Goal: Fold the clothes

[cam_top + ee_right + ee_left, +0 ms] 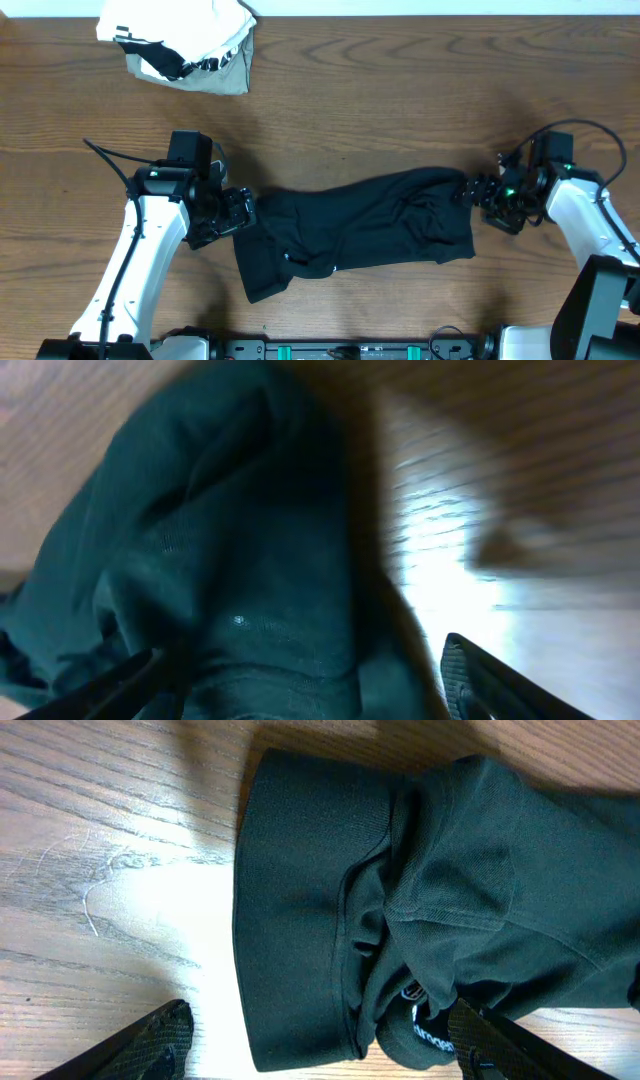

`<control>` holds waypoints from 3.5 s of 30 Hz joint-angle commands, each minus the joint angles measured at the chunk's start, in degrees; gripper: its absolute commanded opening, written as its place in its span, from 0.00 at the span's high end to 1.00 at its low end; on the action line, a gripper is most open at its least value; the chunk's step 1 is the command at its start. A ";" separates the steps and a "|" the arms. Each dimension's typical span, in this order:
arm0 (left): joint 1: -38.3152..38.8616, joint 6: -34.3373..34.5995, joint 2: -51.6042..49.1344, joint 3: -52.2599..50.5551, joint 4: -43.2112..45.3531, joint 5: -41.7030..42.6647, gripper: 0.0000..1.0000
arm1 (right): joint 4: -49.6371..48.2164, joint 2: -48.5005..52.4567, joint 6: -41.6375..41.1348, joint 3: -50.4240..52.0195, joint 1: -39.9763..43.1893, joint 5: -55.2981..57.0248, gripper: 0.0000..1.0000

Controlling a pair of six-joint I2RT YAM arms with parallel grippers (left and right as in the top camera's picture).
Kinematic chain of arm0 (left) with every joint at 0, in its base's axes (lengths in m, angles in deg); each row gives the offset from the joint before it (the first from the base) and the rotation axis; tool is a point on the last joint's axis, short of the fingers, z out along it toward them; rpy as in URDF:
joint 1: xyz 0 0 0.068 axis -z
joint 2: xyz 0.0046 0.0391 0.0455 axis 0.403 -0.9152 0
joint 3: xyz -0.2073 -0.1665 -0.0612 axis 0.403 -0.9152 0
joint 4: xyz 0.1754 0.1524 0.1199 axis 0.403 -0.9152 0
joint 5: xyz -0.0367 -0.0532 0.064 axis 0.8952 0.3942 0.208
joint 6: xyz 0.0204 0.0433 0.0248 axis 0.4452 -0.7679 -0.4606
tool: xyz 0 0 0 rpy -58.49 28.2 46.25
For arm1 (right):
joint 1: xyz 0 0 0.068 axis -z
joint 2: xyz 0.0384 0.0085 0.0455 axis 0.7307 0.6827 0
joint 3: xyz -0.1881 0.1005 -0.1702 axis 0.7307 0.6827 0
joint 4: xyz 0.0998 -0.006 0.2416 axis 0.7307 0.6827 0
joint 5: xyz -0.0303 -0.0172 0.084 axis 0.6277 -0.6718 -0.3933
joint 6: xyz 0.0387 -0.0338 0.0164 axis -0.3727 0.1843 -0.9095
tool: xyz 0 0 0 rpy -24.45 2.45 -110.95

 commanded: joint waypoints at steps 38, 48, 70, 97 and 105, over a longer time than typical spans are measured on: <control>-0.24 -0.52 0.35 0.39 1.01 -0.74 0.16 | -28.57 -0.42 -21.55 2.47 -21.90 -13.55 0.97; -0.24 -0.55 0.31 0.39 0.98 -0.74 0.16 | -20.90 -0.74 -17.51 -2.71 -23.65 -8.46 0.57; -0.24 -0.28 0.31 0.39 1.14 -0.72 0.16 | 7.58 -4.35 -2.71 -1.40 -21.16 9.79 0.44; -0.24 -0.31 0.31 0.39 1.20 -0.72 0.16 | -0.57 -4.35 -3.58 2.29 -38.23 1.66 0.99; -0.24 -0.31 0.31 0.39 1.18 -0.72 0.16 | -0.61 -4.42 -7.48 1.18 -42.12 3.17 0.96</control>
